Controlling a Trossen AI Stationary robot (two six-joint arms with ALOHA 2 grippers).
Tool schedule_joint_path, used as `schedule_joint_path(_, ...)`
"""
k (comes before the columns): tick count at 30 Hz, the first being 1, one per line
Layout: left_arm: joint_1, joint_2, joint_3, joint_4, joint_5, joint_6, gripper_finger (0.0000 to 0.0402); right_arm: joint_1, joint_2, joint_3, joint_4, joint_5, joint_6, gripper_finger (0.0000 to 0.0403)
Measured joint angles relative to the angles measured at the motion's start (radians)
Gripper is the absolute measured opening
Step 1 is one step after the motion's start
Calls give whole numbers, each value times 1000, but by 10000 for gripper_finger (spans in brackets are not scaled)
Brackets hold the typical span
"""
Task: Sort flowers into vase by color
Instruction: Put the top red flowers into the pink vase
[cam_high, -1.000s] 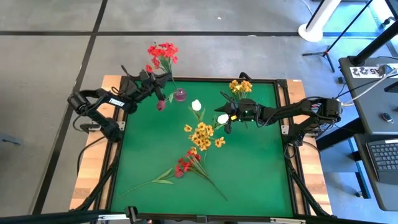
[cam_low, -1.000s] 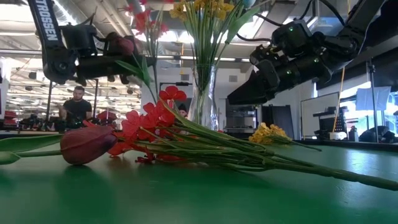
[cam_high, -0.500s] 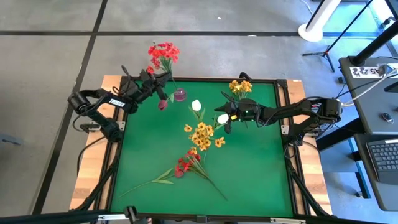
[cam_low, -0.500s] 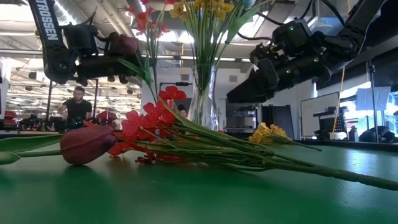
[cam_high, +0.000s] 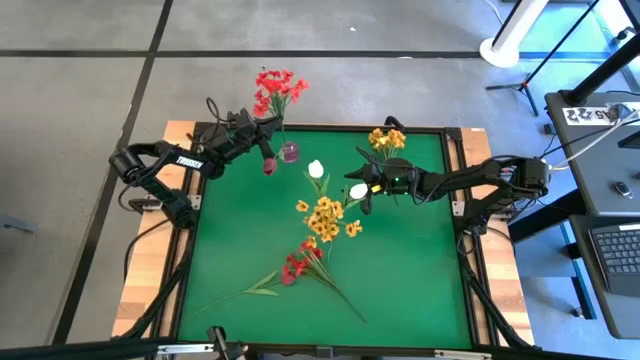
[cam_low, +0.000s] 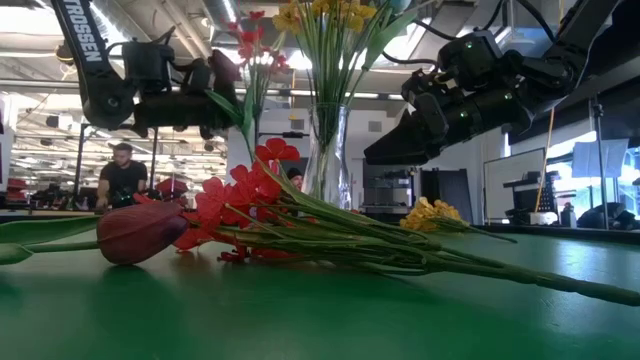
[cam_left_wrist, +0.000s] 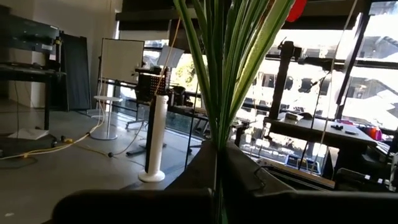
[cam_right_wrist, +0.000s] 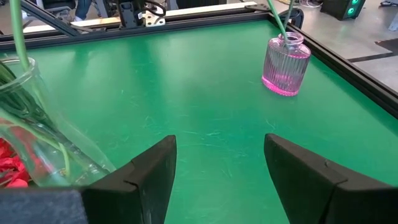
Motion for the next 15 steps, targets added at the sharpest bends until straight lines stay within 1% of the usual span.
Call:
schedule_joint_path(6, 2, 35, 1, 5, -5, 3, 1, -1, 0, 0, -1, 8, 0, 241)
schedule_joint_path(11, 2, 125, 1, 72, -24, 2, 1, 0, 0, 0, -1, 8, 0, 241)
schedule_joint_path(15, -3, 183, 1, 170, -29, -6, 1, 0, 0, 0, -1, 8, 0, 241)
